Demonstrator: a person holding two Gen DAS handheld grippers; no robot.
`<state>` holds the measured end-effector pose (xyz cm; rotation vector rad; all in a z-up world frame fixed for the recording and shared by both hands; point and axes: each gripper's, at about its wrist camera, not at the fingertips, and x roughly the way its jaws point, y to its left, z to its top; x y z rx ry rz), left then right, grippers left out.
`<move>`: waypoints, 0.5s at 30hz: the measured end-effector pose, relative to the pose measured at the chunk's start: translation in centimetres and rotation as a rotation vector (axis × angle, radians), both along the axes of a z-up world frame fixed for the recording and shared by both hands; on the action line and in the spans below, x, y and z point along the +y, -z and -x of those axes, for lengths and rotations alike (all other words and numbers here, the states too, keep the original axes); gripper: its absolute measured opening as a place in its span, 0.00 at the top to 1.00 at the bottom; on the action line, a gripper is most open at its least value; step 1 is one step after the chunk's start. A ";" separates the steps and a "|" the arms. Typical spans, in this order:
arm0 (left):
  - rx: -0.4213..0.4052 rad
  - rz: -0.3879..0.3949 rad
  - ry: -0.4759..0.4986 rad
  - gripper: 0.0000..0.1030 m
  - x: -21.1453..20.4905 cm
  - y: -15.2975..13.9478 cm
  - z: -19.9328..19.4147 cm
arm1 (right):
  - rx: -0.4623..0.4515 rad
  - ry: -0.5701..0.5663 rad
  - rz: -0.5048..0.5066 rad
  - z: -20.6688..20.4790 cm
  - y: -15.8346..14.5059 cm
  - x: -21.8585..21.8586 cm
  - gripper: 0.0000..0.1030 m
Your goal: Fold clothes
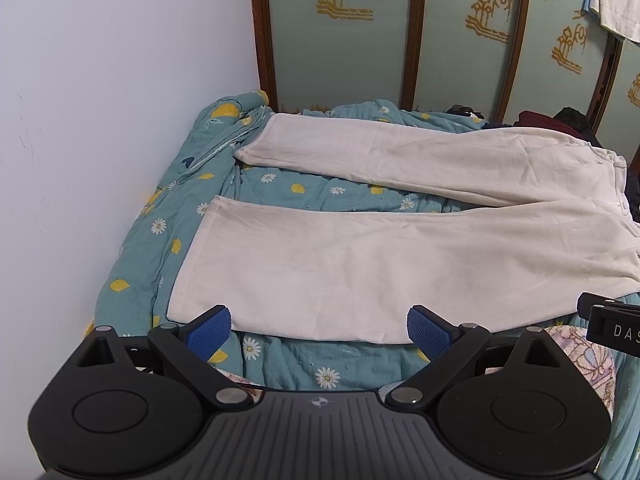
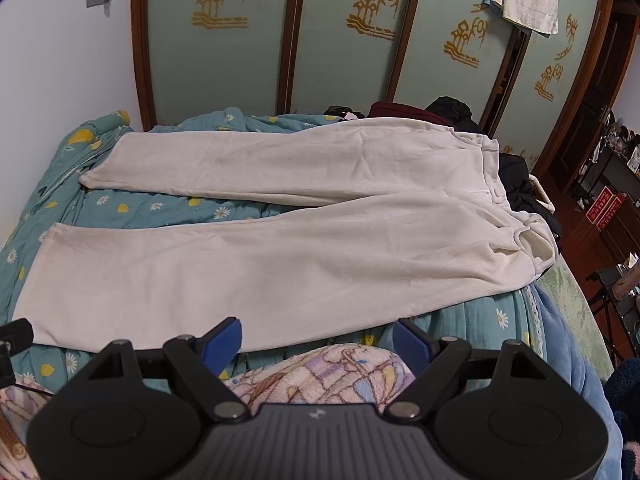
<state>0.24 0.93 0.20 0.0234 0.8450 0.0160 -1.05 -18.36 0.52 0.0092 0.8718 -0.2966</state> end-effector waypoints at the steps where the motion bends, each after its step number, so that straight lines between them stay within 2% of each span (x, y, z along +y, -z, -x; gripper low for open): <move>1: 0.000 0.000 0.000 0.07 0.0 0.0 0.0 | 0.000 -0.001 -0.001 0.0 0.0 0.0 0.20; 15: -0.005 0.002 0.000 0.07 0.2 -0.1 -0.1 | -0.001 -0.008 0.006 -0.2 -0.1 0.1 0.20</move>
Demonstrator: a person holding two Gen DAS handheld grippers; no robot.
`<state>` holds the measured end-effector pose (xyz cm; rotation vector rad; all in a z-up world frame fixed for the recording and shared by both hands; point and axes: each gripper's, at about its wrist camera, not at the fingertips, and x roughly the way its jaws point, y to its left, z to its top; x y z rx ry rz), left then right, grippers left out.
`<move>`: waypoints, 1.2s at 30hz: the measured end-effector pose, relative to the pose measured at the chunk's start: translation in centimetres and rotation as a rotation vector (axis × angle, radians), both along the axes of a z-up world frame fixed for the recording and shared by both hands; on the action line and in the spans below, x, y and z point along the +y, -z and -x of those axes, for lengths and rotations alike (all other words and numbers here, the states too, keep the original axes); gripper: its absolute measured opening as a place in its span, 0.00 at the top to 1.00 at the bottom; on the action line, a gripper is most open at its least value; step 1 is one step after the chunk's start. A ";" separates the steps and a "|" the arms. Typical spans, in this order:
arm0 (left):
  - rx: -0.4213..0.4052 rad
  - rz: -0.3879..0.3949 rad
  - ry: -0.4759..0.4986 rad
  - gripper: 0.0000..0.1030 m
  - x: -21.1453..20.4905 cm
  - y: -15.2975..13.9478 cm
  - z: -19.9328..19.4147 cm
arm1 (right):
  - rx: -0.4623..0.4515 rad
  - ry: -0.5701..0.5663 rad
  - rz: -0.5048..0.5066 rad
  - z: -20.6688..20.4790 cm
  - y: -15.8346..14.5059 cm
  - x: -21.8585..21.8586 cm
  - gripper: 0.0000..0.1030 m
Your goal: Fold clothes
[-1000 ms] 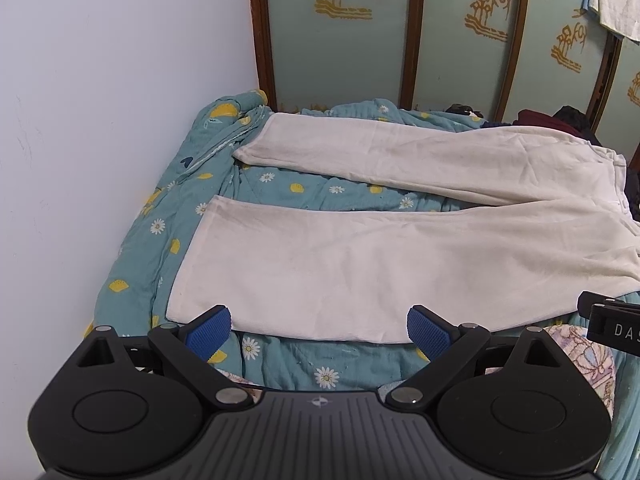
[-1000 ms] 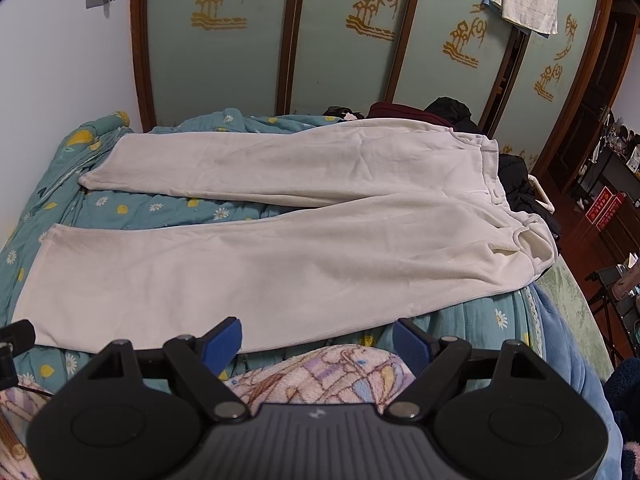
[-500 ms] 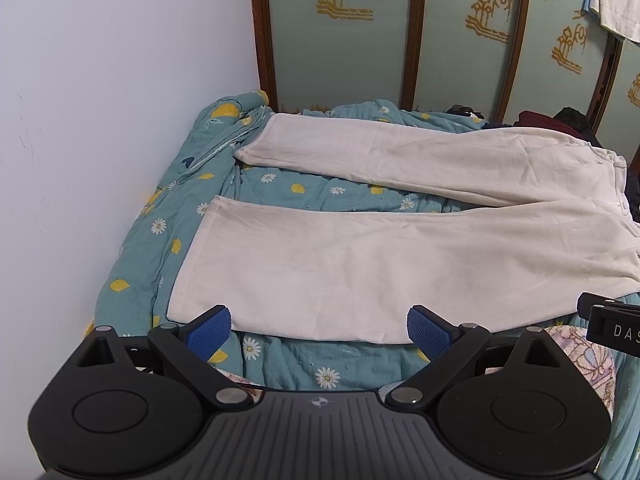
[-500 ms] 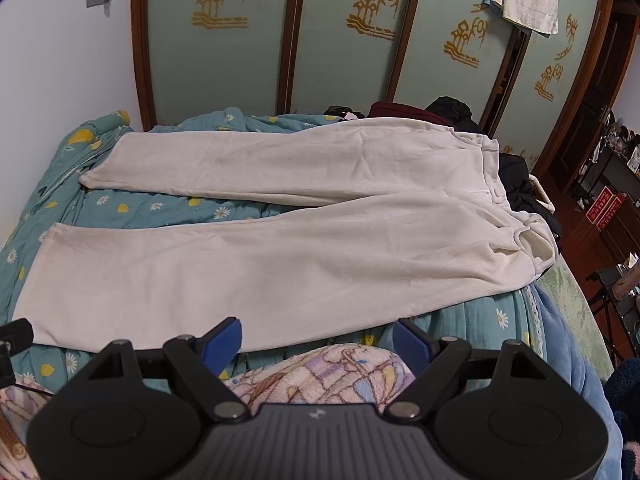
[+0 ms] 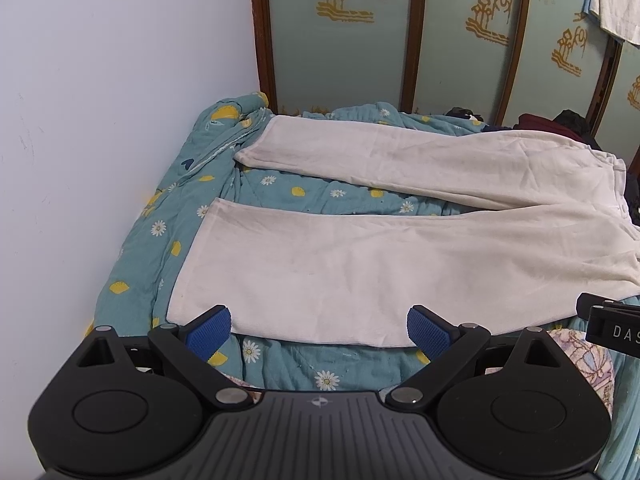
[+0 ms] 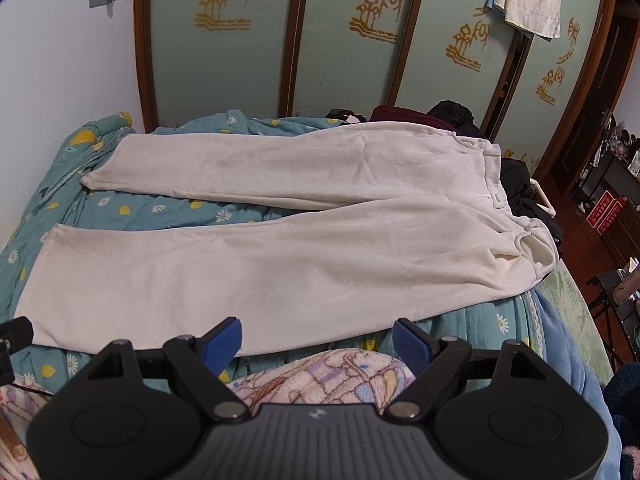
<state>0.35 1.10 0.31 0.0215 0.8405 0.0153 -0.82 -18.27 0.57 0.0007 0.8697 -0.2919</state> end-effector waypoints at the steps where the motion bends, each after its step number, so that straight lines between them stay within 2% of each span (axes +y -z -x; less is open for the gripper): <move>1: 0.000 0.000 -0.001 0.07 0.0 0.0 0.0 | 0.000 0.000 0.000 0.0 0.0 0.0 0.20; 36: -0.002 -0.010 -0.013 0.07 -0.5 0.3 0.2 | 0.006 0.006 -0.012 0.0 0.3 -0.4 0.20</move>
